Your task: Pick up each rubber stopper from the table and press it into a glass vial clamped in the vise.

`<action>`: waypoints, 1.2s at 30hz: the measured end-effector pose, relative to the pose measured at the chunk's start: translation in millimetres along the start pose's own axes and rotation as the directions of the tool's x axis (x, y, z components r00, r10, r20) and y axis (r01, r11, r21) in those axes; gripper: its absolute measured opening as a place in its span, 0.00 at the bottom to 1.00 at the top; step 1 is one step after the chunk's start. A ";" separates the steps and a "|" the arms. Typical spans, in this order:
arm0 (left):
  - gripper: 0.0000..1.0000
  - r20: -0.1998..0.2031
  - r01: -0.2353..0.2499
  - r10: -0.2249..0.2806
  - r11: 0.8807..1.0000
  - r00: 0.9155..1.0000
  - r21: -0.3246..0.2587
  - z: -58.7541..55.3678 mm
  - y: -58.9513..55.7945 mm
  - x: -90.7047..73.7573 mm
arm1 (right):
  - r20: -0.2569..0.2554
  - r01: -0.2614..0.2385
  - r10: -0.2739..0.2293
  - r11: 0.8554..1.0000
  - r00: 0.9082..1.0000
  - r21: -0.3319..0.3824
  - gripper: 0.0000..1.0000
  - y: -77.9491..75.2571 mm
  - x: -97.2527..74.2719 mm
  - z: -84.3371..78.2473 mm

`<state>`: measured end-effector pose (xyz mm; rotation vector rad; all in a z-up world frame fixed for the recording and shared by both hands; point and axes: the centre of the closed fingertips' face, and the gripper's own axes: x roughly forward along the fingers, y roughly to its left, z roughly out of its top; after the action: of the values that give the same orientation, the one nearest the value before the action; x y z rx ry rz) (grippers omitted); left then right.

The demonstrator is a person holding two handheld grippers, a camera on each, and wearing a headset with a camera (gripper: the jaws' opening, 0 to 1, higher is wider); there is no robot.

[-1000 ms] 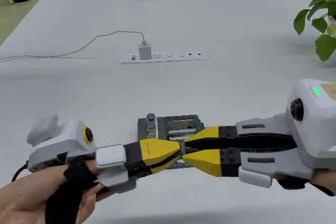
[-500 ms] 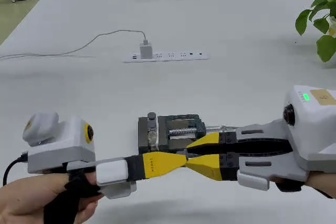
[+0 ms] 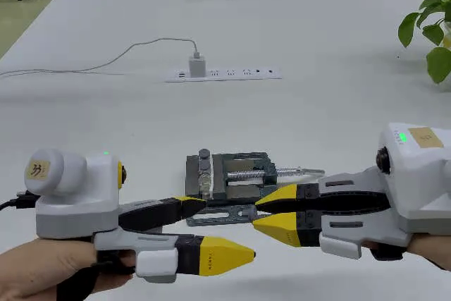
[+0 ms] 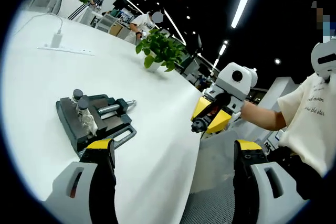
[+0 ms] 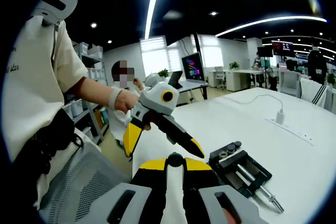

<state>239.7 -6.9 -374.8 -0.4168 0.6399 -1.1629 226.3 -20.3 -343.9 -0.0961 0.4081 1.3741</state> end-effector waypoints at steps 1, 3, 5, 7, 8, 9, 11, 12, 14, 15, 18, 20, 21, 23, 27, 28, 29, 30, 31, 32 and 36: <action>0.95 -0.013 -0.015 0.015 0.999 1.000 0.043 -2.0 3.5 -1.5 | -0.005 -0.002 0.002 1.000 1.000 0.004 0.05 0.1 0.2 -1.3; 0.99 -0.014 -0.037 0.038 0.997 0.999 0.068 -2.5 7.9 -3.6 | -0.010 -0.003 0.003 1.000 1.000 0.008 0.05 -0.4 0.7 -3.4; 0.99 -0.010 -0.051 0.052 0.994 0.999 0.098 -2.7 10.0 -5.5 | -0.017 -0.005 0.005 1.000 1.000 0.013 0.05 -0.1 1.2 -5.7; 0.99 -0.009 -0.063 0.065 0.990 0.998 0.123 -3.1 11.5 -7.1 | -0.024 -0.010 0.011 1.000 1.000 0.018 0.05 0.3 1.6 -8.1; 0.99 -0.009 -0.071 0.074 0.986 0.997 0.148 -3.2 12.4 -8.0 | -0.029 -0.011 0.011 1.000 1.000 0.017 0.05 0.1 1.8 -9.6; 0.99 -0.015 -0.083 0.086 0.982 0.996 0.172 -3.7 13.8 -8.8 | -0.035 -0.013 0.014 1.000 0.999 0.018 0.05 0.1 1.9 -10.8; 0.99 -0.018 -0.104 0.110 0.973 0.994 0.207 -4.2 15.6 -10.0 | -0.049 -0.012 0.013 1.000 0.999 0.019 0.05 -1.5 2.0 -14.2; 0.99 -0.020 -0.117 0.125 0.966 0.992 0.231 -4.3 17.2 -10.8 | -0.056 -0.013 0.014 1.000 0.998 0.022 0.05 -2.4 2.0 -15.7; 0.98 -0.020 -0.138 0.148 0.956 0.989 0.260 -4.6 18.6 -12.4 | -0.078 -0.010 0.013 0.999 0.997 0.032 0.05 -5.2 1.7 -19.8; 0.97 -0.023 -0.151 0.164 0.947 0.986 0.285 -4.9 20.5 -13.7 | -0.087 -0.014 0.017 0.999 0.996 0.038 0.05 -5.5 1.4 -21.2; 0.95 -0.032 -0.184 0.205 0.926 0.978 0.330 -8.0 24.6 -16.7 | -0.123 -0.020 0.024 0.999 0.992 0.035 0.05 -6.1 0.7 -24.8; 0.94 -0.033 -0.196 0.219 0.921 0.975 0.337 -9.5 25.3 -18.1 | -0.151 -0.022 0.026 0.999 0.988 0.030 0.05 -7.4 0.4 -28.0; 0.94 -0.040 -0.212 0.242 0.910 0.970 0.357 -11.3 27.8 -19.8 | -0.169 -0.024 0.027 0.999 0.985 0.021 0.05 -7.9 0.6 -29.6; 0.94 -0.077 -0.251 0.302 0.887 0.950 0.389 -18.3 36.0 -24.1 | -0.195 -0.030 0.033 0.999 0.980 0.018 0.05 -8.6 0.9 -31.9; 0.95 -0.085 -0.264 0.332 0.859 0.939 0.438 -23.3 37.8 -25.9 | -0.239 -0.031 0.033 0.999 0.970 0.012 0.05 -12.4 2.5 -35.0; 0.95 -0.081 -0.271 0.340 0.854 0.937 0.444 -23.6 38.7 -27.1 | -0.264 -0.023 0.028 1.000 0.964 0.022 0.05 -15.2 2.7 -37.8; 0.95 -0.079 -0.279 0.350 0.848 0.934 0.450 -23.7 39.2 -28.2 | -0.282 -0.023 0.029 0.999 0.959 0.024 0.05 -16.3 2.8 -39.6; 0.94 -0.078 -0.282 0.354 0.843 0.932 0.458 -24.1 38.9 -28.9 | -0.291 -0.019 0.024 1.000 0.956 0.017 0.05 -17.8 3.5 -40.1; 0.94 -0.074 -0.285 0.357 0.839 0.931 0.464 -24.2 38.0 -29.9 | -0.327 -0.015 0.017 1.000 0.945 0.011 0.05 -21.3 2.4 -44.4; 0.94 -0.069 -0.290 0.361 0.835 0.930 0.467 -23.9 38.1 -30.6 | -0.341 -0.014 0.012 1.000 0.940 -0.002 0.05 -23.7 2.6 -45.8; 0.94 -0.045 -0.321 0.387 0.820 0.921 0.474 -22.7 39.5 -35.4 | -0.393 -0.030 0.020 0.999 0.919 -0.020 0.05 -30.2 3.9 -49.9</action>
<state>243.8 40.6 -407.3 0.1905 0.5119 -0.9452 244.6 -37.9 -396.5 -0.3943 0.7294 1.3854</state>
